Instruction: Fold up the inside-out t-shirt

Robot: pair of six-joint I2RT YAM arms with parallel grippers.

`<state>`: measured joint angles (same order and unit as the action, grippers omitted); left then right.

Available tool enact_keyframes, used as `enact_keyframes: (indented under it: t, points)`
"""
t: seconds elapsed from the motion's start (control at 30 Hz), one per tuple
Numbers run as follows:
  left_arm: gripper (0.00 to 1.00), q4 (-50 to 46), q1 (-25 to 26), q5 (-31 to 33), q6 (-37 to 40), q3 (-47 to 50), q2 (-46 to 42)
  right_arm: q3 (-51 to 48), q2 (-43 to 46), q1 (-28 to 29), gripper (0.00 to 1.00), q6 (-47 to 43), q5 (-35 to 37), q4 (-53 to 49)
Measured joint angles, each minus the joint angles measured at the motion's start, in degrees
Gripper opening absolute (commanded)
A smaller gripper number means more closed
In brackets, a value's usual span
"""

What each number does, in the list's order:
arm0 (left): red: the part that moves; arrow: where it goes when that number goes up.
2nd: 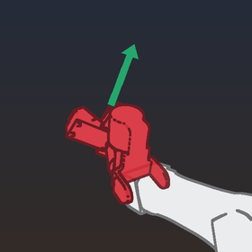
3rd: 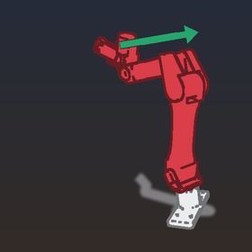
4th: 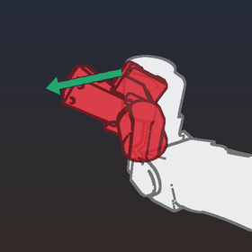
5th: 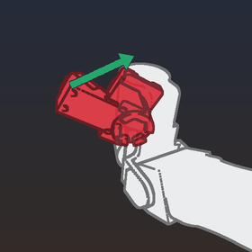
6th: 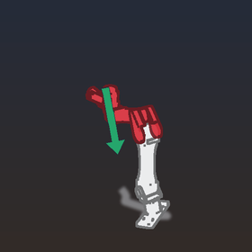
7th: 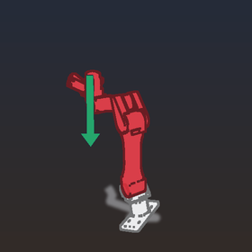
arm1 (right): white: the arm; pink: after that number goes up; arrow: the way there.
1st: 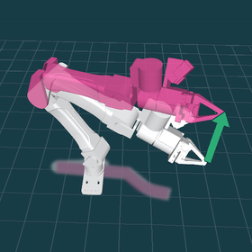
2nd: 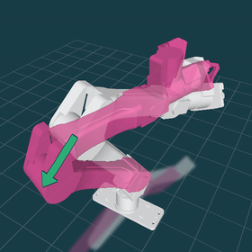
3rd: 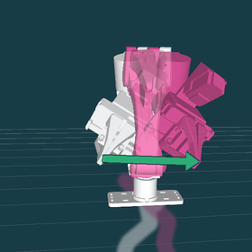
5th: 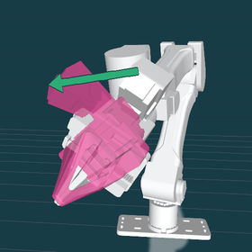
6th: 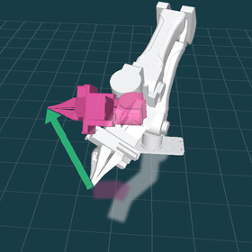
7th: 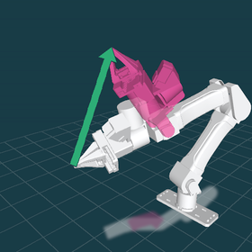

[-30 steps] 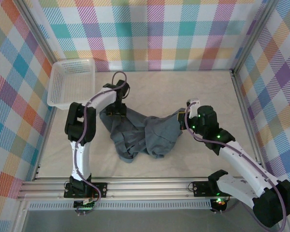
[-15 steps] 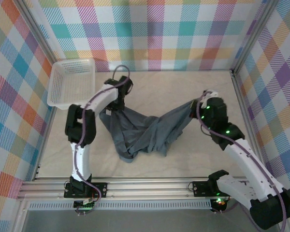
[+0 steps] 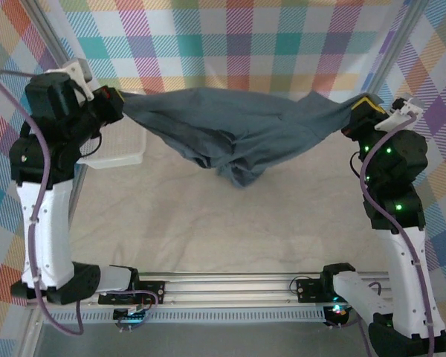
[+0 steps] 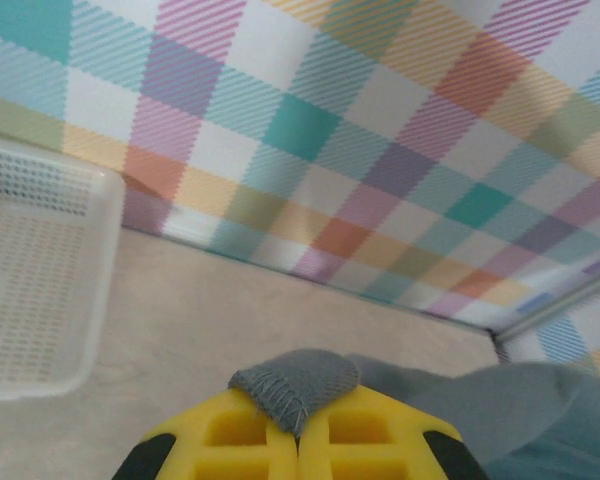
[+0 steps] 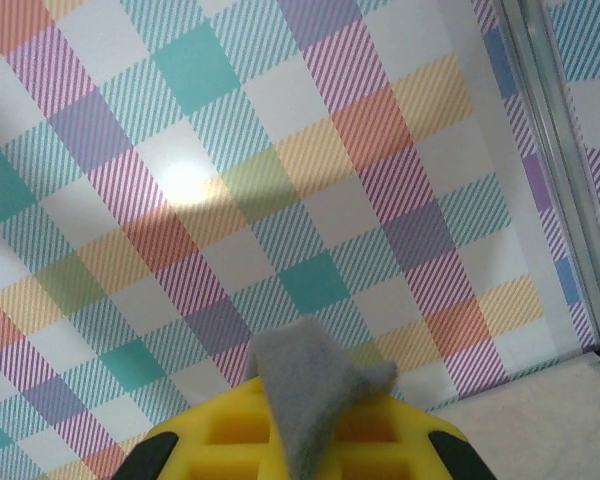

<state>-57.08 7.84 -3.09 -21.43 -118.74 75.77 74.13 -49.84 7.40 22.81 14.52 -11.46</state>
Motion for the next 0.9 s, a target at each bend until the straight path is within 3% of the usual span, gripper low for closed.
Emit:
enact_keyframes:
  t: [0.37,0.5,0.6,0.73,0.83,0.9]
  points:
    - [0.00,0.7,0.0,-5.1,-5.2,1.7,0.6,4.7,1.7,0.0,0.00,-5.7,-1.9,0.6]
    - [0.00,7.2,0.0,-5.2,-6.5,10.7,2.2,4.1,0.2,0.0,0.00,-5.9,-1.4,1.3]
    - [0.00,13.7,0.7,-5.3,-6.6,17.2,8.5,-0.3,-2.2,0.0,0.00,-4.8,-1.3,1.4]
    - [0.00,22.4,2.5,-4.1,-4.5,21.7,25.1,-9.8,-6.1,0.0,0.00,-2.0,-2.4,-0.1]
    - [0.19,24.9,3.9,-3.0,-2.7,22.8,35.1,-16.4,-8.0,0.0,0.00,-0.3,-3.7,-2.0]
    - [0.27,25.7,4.2,-2.4,-1.6,22.6,39.2,-19.5,-8.5,-0.1,0.00,0.6,-4.6,-3.3]
